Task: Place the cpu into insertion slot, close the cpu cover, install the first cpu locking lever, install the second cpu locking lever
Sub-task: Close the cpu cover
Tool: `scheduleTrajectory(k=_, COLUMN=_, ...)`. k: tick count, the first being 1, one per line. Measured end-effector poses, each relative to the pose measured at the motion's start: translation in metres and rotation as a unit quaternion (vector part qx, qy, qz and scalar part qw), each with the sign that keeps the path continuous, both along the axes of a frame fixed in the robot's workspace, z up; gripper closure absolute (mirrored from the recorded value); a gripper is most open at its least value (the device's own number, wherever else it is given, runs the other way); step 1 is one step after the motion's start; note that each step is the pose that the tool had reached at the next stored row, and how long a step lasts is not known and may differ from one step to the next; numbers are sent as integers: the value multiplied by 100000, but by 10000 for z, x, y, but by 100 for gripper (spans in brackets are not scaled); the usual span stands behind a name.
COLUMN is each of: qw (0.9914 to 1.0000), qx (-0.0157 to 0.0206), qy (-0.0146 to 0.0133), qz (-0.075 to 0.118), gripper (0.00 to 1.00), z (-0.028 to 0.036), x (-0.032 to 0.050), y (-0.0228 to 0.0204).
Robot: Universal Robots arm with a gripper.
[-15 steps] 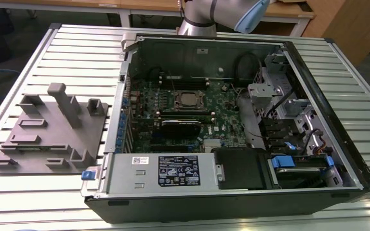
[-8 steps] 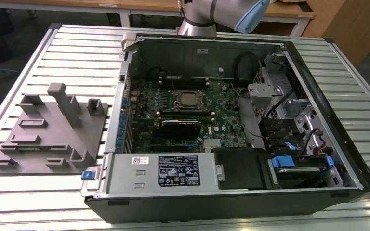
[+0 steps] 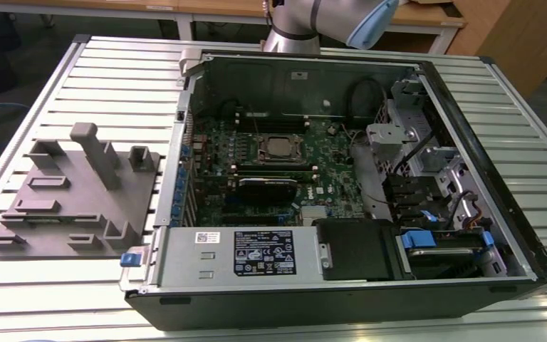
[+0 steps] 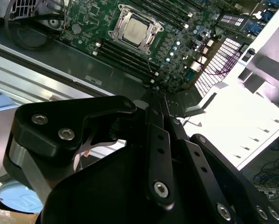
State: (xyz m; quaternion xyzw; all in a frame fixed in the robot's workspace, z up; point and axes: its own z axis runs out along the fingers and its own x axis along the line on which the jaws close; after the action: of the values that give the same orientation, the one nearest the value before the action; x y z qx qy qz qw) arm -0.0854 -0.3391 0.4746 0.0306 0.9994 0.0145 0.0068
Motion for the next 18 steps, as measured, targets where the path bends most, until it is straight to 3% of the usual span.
scheduleTrajectory(k=18, qw=100000, qx=4, qy=-3, qz=-1, gripper=90, z=-45, x=0, y=0)
